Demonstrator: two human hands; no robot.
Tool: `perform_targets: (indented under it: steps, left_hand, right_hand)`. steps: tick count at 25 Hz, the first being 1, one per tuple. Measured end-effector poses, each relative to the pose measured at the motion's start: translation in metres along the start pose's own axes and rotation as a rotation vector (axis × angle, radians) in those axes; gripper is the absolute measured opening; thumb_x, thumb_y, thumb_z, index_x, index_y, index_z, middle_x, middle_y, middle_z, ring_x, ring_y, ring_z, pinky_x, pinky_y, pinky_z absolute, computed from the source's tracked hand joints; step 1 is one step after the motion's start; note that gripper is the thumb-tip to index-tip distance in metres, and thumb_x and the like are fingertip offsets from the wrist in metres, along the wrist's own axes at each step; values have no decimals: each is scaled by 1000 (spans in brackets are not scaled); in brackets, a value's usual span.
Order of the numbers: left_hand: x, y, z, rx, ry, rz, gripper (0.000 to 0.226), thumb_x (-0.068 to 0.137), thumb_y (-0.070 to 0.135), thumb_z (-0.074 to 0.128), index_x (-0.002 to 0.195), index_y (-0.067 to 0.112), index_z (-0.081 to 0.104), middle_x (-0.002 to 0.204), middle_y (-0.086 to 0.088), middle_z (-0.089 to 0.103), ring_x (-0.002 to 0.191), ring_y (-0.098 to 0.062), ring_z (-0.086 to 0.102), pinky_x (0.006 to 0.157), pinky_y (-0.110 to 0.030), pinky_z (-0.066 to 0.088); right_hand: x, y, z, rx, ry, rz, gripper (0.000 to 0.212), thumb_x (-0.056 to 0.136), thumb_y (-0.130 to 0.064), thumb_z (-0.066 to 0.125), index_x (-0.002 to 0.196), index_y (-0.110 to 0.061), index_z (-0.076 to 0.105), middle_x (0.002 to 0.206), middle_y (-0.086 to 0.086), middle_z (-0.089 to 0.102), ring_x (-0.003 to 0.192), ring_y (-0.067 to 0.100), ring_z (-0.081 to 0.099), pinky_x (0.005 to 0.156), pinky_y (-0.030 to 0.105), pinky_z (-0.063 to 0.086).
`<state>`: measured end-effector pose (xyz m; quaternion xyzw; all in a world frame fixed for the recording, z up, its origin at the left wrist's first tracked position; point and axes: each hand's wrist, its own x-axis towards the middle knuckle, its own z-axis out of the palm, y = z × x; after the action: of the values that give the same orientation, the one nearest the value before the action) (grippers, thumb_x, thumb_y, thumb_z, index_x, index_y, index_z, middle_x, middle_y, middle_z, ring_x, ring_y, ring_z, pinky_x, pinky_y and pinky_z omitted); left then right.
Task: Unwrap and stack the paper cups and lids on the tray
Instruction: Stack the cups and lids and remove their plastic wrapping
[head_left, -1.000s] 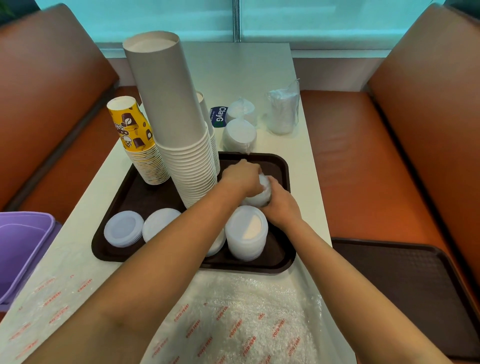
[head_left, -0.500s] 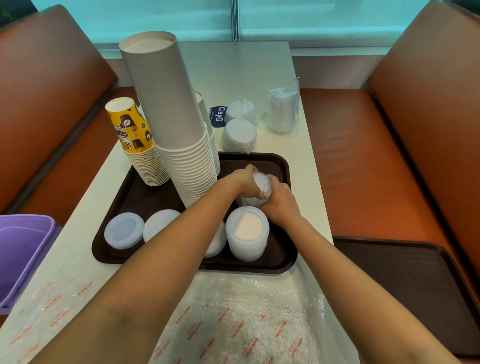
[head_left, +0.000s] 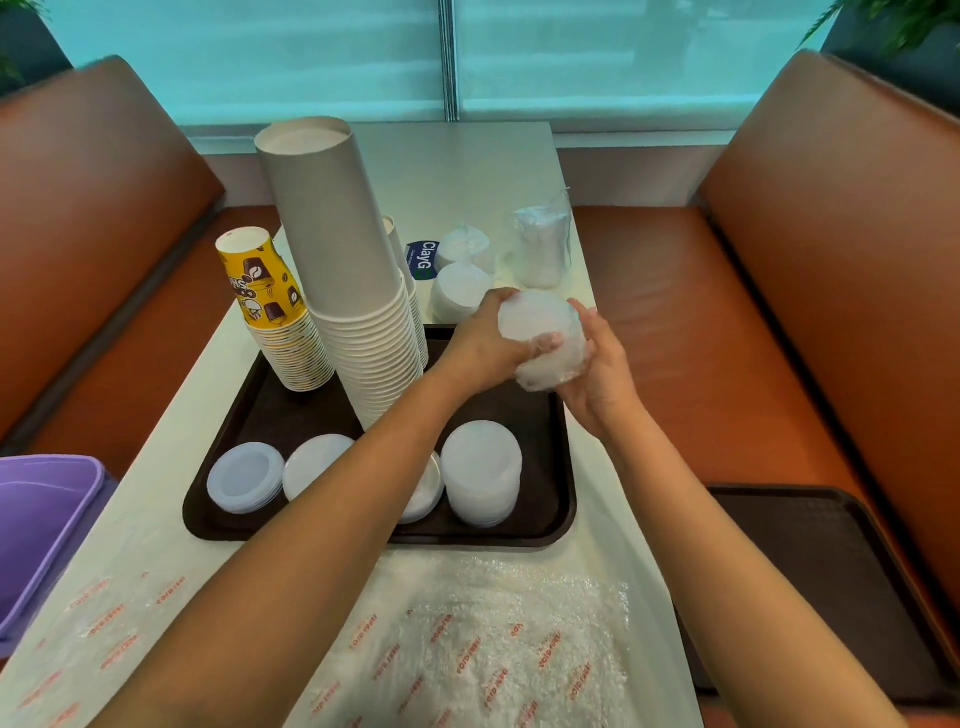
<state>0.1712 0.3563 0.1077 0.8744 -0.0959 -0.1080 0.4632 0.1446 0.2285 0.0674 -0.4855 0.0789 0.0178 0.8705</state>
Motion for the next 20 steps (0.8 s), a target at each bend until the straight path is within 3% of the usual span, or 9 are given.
perform_targets:
  steps: [2, 4, 6, 9, 14, 18, 20]
  left_hand:
    - [-17, 6, 2, -94, -8, 8, 77, 81, 38, 70, 142, 17, 28, 138, -6, 42, 123, -22, 45, 97, -28, 43]
    - [-36, 9, 6, -83, 23, 8, 76, 80, 41, 70, 140, 18, 29, 137, -6, 42, 122, -22, 45, 93, -26, 40]
    - [-53, 8, 6, 118, 159, 41, 75, 77, 50, 69, 136, 17, 36, 136, -4, 42, 122, -23, 42, 94, -27, 36]
    - [-73, 6, -6, 370, 310, 192, 77, 72, 58, 69, 131, 15, 44, 133, -2, 40, 121, -23, 38, 97, -31, 34]
    - [-103, 6, -30, 226, 183, 402, 61, 78, 43, 71, 128, 15, 48, 125, 3, 41, 119, -16, 42, 95, -22, 34]
    - [-112, 4, -48, 350, -28, 403, 63, 76, 42, 73, 129, 17, 48, 129, 3, 43, 119, -15, 44, 96, -24, 36]
    - [-117, 3, -49, 381, -50, 406, 65, 75, 43, 74, 128, 17, 48, 128, 2, 43, 116, -15, 45, 96, -28, 38]
  right_hand:
    - [-13, 1, 6, 103, 24, 15, 43, 100, -42, 32, 117, -9, 56, 89, 4, 73, 82, 15, 70, 67, 29, 58]
    - [-26, 3, 13, 211, 24, 93, 44, 98, -47, 32, 112, -14, 57, 88, 7, 73, 80, 18, 71, 65, 34, 59]
    - [-42, 2, 22, 277, 2, 165, 45, 94, -49, 37, 115, -13, 55, 94, 12, 69, 81, 23, 70, 63, 39, 59]
    - [-61, 0, 34, 302, -16, 180, 41, 88, -42, 43, 109, -10, 56, 88, 13, 68, 78, 22, 67, 60, 36, 59]
    - [-87, 2, 50, 250, -10, 140, 37, 89, -37, 40, 106, -11, 60, 92, 11, 67, 82, 22, 65, 63, 34, 55]
    - [-106, 12, 54, 187, 0, 109, 33, 95, -33, 35, 99, -12, 60, 81, 6, 70, 74, 18, 65, 57, 30, 55]
    - [-112, 15, 58, 233, 2, 84, 33, 94, -33, 35, 99, -11, 60, 80, 6, 71, 73, 18, 68, 61, 31, 55]
